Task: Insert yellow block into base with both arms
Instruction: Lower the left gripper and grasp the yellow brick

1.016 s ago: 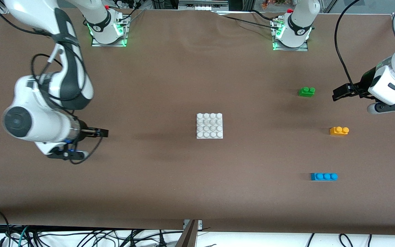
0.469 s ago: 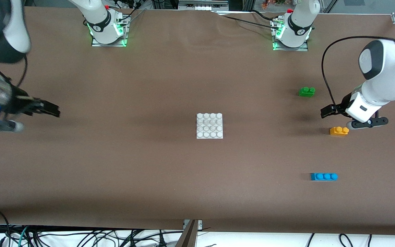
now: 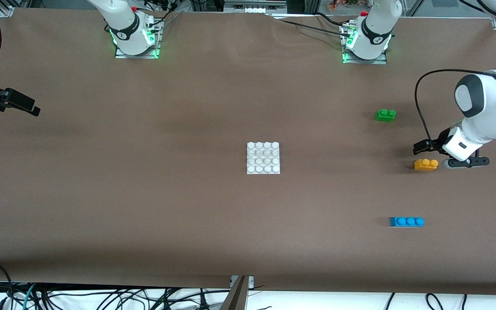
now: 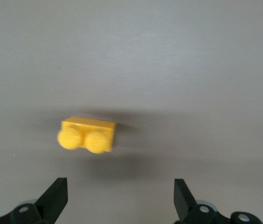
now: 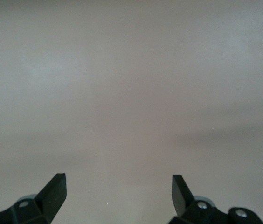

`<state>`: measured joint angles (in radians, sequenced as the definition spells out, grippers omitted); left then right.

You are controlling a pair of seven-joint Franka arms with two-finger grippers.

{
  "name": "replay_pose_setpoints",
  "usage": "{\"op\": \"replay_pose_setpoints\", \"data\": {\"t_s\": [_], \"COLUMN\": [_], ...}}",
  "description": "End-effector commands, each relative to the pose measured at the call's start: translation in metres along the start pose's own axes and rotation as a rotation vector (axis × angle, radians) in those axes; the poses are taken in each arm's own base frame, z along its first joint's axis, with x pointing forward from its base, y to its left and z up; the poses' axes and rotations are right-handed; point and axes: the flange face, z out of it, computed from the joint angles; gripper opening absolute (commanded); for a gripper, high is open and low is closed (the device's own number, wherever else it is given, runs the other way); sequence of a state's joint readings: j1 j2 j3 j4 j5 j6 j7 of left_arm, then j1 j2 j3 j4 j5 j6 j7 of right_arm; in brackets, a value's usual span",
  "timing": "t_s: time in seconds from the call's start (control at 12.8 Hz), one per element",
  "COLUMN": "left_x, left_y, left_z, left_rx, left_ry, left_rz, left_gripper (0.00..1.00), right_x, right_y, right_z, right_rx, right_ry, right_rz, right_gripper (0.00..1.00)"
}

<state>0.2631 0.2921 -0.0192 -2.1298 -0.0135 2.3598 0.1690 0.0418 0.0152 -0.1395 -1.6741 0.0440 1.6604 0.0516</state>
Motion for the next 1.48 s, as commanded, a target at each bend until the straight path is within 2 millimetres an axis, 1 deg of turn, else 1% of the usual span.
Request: {"op": "replay_pose_setpoints", "data": {"t_s": [0.0,0.08,0.23,0.31,0.39,0.47,0.55,0.86,1.25,1.41], "left_x": [0.002,0.002,0.004,0.004,0.004,0.006,0.005,0.006,0.009,0.009], "left_y": [-0.017,-0.016,-0.019,-0.028,-0.031,-0.034,-0.039,-0.039,-0.039,-0.039], "left_z": [0.025,0.026,0.035,0.039,0.042,0.039,0.045,0.059,0.061,0.068], "left_rx": [0.005,0.004,0.008,0.017,0.019,0.027,0.031,0.029,0.026,0.025], "left_ry": [-0.018,-0.02,-0.004,0.005,0.01,0.034,0.035,0.042,0.063,0.06], "left_rz": [0.025,0.025,0.025,0.015,0.018,0.038,0.045,0.042,0.031,0.031], "left_gripper": [1.0,1.0,1.0,1.0,1.0,1.0,1.0,1.0,1.0,1.0], "right_x": [-0.01,-0.01,-0.01,-0.011,-0.011,-0.011,-0.009,-0.001,0.005,0.005], "right_y": [-0.009,-0.01,-0.011,-0.021,-0.022,-0.022,-0.021,-0.022,-0.023,-0.024], "right_z": [0.005,0.005,0.007,0.005,0.005,0.002,-0.001,-0.004,0.004,0.006], "right_rx": [-0.012,-0.015,-0.064,-0.077,-0.077,-0.076,-0.076,-0.071,-0.071,-0.072], "right_ry": [0.03,0.03,0.028,0.034,0.032,0.033,0.039,0.034,0.021,0.016], "right_rz": [-0.034,-0.037,-0.056,-0.076,-0.079,-0.077,-0.079,-0.08,-0.074,-0.075], "right_gripper": [1.0,1.0,1.0,1.0,1.0,1.0,1.0,1.0,1.0,1.0]}}
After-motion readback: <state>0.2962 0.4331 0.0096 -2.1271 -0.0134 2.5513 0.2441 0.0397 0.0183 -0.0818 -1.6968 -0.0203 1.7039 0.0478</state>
